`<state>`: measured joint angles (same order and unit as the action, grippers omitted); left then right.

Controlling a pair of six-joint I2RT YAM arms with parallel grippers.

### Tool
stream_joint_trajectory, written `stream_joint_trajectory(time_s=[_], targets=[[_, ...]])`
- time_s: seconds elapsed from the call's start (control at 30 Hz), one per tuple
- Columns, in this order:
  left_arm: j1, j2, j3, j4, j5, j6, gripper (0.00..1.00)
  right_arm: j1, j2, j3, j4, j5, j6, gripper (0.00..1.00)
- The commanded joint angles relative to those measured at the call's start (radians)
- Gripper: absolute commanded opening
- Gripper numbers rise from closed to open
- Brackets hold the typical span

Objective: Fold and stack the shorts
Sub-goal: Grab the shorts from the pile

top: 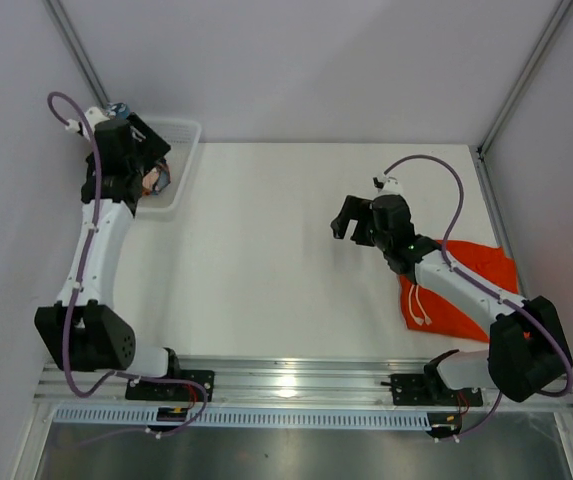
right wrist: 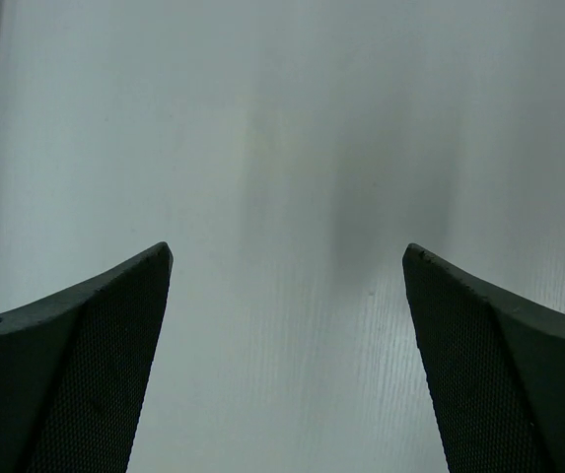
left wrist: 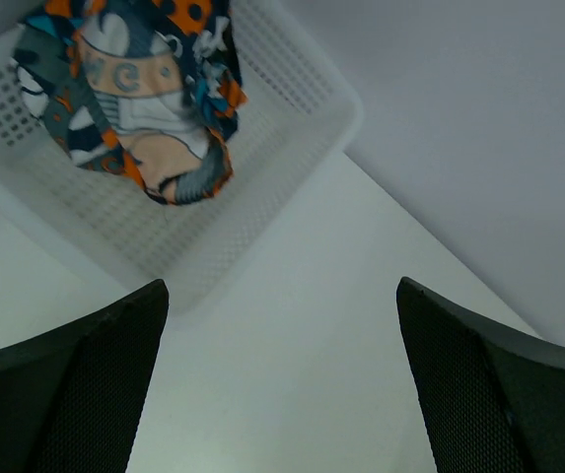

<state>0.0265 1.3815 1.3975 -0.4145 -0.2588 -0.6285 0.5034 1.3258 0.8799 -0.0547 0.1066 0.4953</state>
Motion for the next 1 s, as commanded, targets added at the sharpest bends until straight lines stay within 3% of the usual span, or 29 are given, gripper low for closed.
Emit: stream_joint_trajectory(time_s=[0.0,0.17,0.43,0.67,0.77,0.83,0.87,0.9,0.93,0.97], targets=[[0.09,0.114,0.105,-0.089,-0.023,0.006,0.99,0.004,0.032,-0.025,0.125,0.025,-0.015,1.0],[0.219,0.338,0.25,-0.118,0.026,-0.008,0.99,0.015,0.058,-0.025,0.119,0.012,-0.011,0.99],[0.231,0.62,0.44,-0.165,-0.046,-0.05,0.99,0.023,0.105,-0.036,0.141,-0.045,-0.001,0.99],[0.251,0.835,0.693,-0.22,0.018,-0.054,0.96,0.023,0.135,-0.036,0.164,-0.067,-0.004,1.0],[0.257,0.893,0.758,-0.233,0.044,-0.057,0.82,0.024,0.13,-0.039,0.167,-0.065,-0.004,0.99],[0.259,0.915,0.767,-0.215,0.067,-0.056,0.66,0.023,0.122,-0.045,0.162,-0.062,-0.009,0.99],[0.26,0.922,0.775,-0.214,0.075,-0.056,0.53,0.023,0.107,-0.051,0.159,-0.055,-0.009,0.99],[0.262,0.929,0.79,-0.221,0.078,-0.054,0.24,0.021,0.101,-0.056,0.159,-0.051,-0.011,0.99],[0.26,0.927,0.796,-0.222,0.088,-0.056,0.05,0.02,0.092,-0.061,0.158,-0.051,-0.014,0.99],[0.257,0.916,0.792,-0.224,0.09,-0.054,0.0,0.018,0.078,-0.064,0.156,-0.048,-0.014,1.0]])
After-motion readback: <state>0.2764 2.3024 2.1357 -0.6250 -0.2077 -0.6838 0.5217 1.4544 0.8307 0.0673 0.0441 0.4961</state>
